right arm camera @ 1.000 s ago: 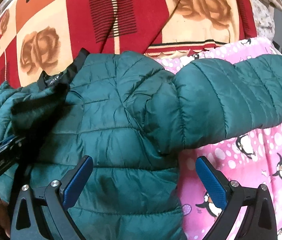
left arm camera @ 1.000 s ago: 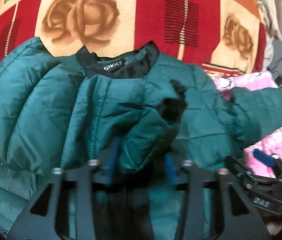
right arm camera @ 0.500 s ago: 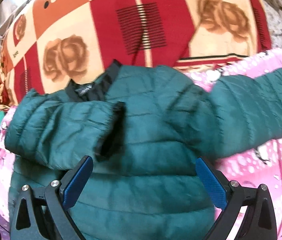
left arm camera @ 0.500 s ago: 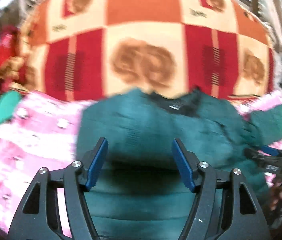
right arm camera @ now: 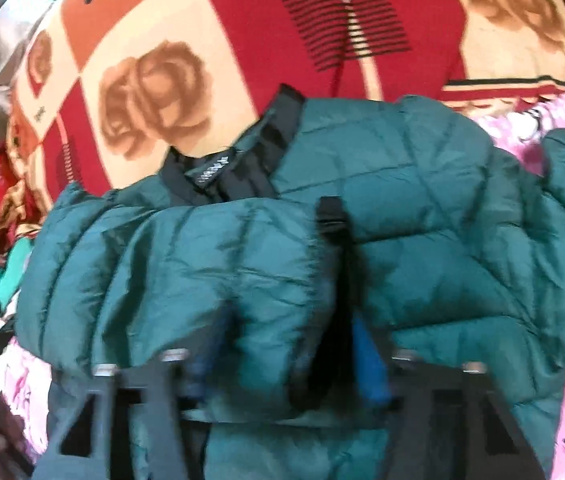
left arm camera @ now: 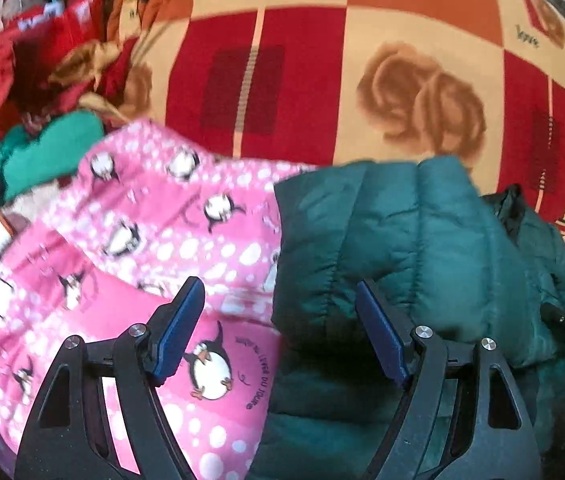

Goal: Fold large clothes

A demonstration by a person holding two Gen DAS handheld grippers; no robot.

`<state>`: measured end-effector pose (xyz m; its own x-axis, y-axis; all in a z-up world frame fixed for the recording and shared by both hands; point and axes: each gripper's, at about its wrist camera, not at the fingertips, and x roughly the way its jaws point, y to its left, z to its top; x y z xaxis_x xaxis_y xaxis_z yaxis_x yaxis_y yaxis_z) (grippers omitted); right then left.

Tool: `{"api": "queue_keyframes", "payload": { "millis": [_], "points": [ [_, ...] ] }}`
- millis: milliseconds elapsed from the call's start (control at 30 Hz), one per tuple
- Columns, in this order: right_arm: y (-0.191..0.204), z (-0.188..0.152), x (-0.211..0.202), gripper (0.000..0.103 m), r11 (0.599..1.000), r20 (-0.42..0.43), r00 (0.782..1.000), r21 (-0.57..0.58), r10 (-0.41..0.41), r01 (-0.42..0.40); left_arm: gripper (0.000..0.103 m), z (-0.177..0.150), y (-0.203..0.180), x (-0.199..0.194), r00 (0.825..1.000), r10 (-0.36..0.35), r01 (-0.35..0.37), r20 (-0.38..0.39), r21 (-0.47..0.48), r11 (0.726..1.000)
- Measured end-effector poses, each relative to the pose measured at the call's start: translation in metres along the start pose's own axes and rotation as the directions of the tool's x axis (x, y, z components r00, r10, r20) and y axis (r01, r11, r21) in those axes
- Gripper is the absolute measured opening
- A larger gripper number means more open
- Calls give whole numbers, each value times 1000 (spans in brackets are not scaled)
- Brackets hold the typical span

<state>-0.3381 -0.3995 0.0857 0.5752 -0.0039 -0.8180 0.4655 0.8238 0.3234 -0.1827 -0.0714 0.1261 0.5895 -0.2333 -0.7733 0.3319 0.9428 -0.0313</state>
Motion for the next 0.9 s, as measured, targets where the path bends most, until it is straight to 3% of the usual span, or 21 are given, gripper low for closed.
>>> {"api": "queue_keyframes", "payload": {
  "millis": [100, 333, 433, 533, 700, 800, 833, 867, 900],
  "points": [
    [8, 2, -9, 24, 995, 47, 998, -90, -31, 35, 78, -2, 0, 5, 1000, -14, 14, -12, -21, 1000],
    [4, 24, -40, 16, 967, 190, 972, -185, -139, 175, 78, 6, -5, -1, 999, -36, 36, 13, -39, 999],
    [-3, 32, -44, 12, 936, 236, 945, -215, -226, 278, 78, 8, -14, 2, 999, -39, 39, 17, -20, 999],
    [-20, 34, -40, 11, 922, 226, 935, -213, -275, 323, 78, 7, -23, 14, 999, -36, 36, -3, -2, 999],
    [-42, 29, 0, 11, 905, 141, 925, -197, -353, 376, 78, -3, -36, 40, 997, -33, 34, -64, 13, 999],
    [-50, 28, 3, 11, 917, 127, 932, -174, -340, 358, 78, -4, -37, 41, 998, -32, 33, -58, 10, 999],
    [-54, 30, -2, 15, 931, 117, 941, -150, -317, 333, 78, -4, -36, 39, 998, -31, 32, -58, 12, 999],
    [-57, 32, -6, 27, 941, 107, 948, -129, -299, 312, 78, -2, -36, 35, 998, -30, 31, -55, 15, 999],
    [-59, 33, -13, 49, 951, 104, 955, -108, -278, 289, 78, -1, -36, 34, 998, -33, 34, -50, 15, 999]
  ]
}}
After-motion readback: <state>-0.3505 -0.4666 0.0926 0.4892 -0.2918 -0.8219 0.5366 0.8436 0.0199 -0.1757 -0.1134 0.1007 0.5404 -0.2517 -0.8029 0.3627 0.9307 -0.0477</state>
